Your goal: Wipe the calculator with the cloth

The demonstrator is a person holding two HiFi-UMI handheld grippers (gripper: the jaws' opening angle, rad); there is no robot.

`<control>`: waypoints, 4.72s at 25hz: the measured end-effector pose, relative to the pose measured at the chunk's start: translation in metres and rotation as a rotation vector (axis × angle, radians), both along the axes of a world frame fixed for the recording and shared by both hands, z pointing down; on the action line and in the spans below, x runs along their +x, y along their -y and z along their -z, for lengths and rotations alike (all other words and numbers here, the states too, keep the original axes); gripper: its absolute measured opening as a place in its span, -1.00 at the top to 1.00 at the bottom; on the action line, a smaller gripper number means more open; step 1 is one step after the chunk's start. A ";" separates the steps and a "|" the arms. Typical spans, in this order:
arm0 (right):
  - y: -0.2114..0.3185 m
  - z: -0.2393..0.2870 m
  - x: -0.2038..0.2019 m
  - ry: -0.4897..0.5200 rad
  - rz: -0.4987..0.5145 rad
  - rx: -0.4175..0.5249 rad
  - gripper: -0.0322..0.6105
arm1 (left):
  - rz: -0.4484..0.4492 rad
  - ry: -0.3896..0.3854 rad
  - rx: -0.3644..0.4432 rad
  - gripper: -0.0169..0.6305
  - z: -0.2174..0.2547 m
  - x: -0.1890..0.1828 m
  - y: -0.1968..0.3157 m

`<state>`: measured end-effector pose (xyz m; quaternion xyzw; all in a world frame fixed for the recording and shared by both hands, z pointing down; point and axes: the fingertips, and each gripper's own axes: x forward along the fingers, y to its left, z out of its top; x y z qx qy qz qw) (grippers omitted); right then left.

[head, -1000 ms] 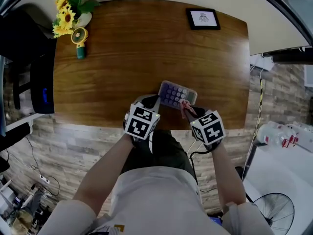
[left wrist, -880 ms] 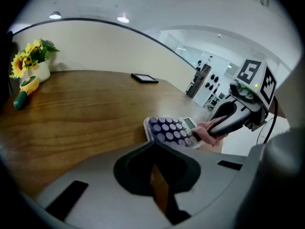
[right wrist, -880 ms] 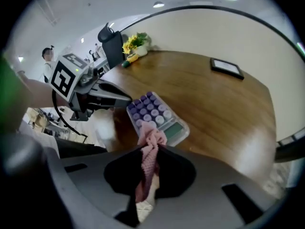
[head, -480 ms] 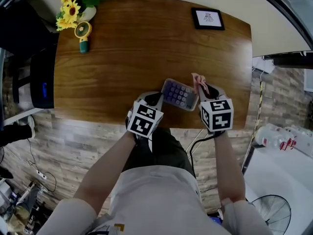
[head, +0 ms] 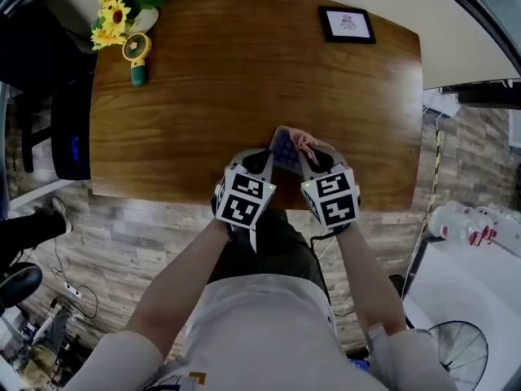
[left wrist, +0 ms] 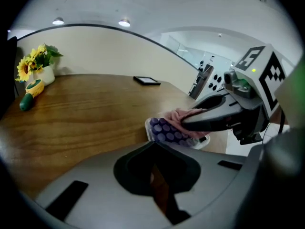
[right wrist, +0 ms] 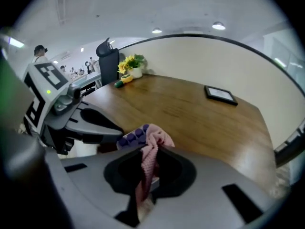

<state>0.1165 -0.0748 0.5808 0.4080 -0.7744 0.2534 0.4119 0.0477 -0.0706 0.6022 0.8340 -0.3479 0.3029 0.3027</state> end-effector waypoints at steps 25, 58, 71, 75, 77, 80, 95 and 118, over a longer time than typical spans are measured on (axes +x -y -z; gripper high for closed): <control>0.010 0.045 0.047 0.144 -0.291 0.147 0.76 | -0.122 -0.158 -0.058 0.94 0.008 0.025 -0.024; -0.074 0.054 0.032 0.168 -0.101 -0.080 0.78 | -0.084 -0.049 -0.040 0.94 0.033 -0.012 -0.019; 0.019 0.235 0.031 0.228 -0.074 0.338 0.78 | -0.022 -0.103 0.319 0.94 0.208 -0.047 0.050; 0.032 0.293 0.028 0.285 -0.080 0.456 0.78 | -0.024 -0.120 0.456 0.94 0.272 -0.047 0.066; 0.036 0.318 0.026 0.313 -0.075 0.509 0.78 | -0.023 -0.141 0.513 0.94 0.303 -0.047 0.070; 0.039 0.355 0.024 0.325 -0.053 0.588 0.78 | -0.010 -0.224 0.548 0.94 0.347 -0.045 0.074; 0.007 0.456 0.041 0.277 0.015 0.803 0.77 | 0.052 -0.188 0.864 0.94 0.472 -0.060 0.057; -0.020 0.437 0.053 0.261 -0.010 0.758 0.77 | 0.080 -0.112 0.791 0.94 0.448 -0.061 0.031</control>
